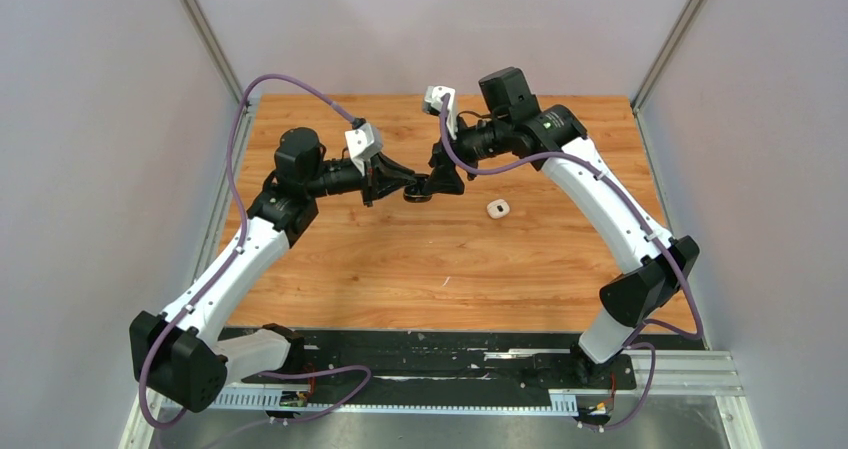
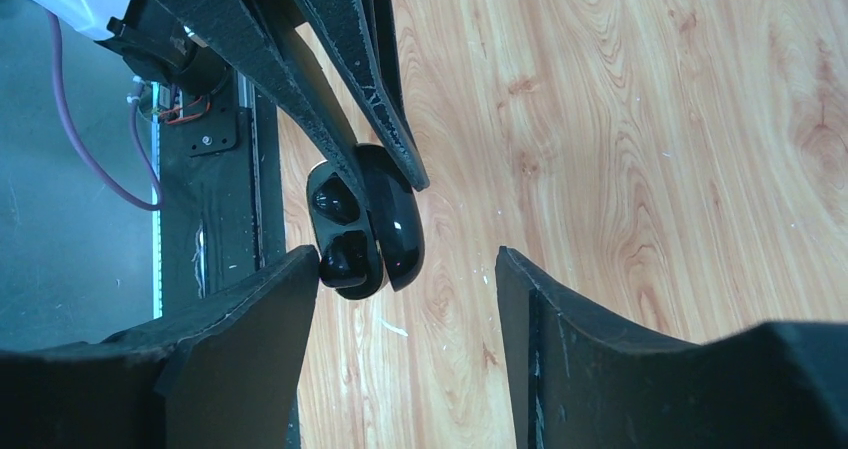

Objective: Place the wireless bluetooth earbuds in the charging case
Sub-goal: Adjust the earbud with the charging case, then close the charging case.

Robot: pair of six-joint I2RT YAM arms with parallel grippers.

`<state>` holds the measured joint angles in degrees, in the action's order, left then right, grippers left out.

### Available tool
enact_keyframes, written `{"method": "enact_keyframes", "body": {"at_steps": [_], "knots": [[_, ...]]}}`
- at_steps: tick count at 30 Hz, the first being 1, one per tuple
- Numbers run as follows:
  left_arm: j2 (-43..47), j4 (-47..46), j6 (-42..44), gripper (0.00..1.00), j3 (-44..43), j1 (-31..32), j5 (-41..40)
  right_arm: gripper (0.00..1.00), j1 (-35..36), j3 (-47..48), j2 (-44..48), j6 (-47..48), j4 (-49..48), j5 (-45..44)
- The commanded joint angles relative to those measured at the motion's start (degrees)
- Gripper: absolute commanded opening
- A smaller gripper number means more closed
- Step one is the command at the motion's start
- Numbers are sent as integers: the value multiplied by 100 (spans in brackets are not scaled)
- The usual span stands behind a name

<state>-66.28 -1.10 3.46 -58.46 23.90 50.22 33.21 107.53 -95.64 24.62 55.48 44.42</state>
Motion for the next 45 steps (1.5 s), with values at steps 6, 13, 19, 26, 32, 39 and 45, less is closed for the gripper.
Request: {"method": "enact_keyframes", "body": {"at_steps": [6, 13, 19, 26, 32, 39, 45], "knots": [[15, -342, -232, 0, -213, 14, 109, 62, 45, 58, -53, -117, -341, -589], [29, -370, -174, 0, -174, 18, -70, 72, 39, -94, 108, -65, -231, -290], [32, -282, -99, 0, -181, 18, -150, 81, -348, 306, 328, -164, -69, 903], [12, -604, -254, 0, -193, 18, -294, 81, -561, -121, 615, 8, -48, 1153], [-65, -1303, -872, 0, -310, 19, -624, 70, -561, -1497, 1024, -653, -1494, 1278], [-242, -1601, -1510, 0, -523, 18, -760, 72, -557, -1768, 948, -1963, -3129, 1301], [-347, -1638, -1862, 0, -562, 18, -889, 71, -561, -1636, 762, -3021, -3757, 1607]]}}
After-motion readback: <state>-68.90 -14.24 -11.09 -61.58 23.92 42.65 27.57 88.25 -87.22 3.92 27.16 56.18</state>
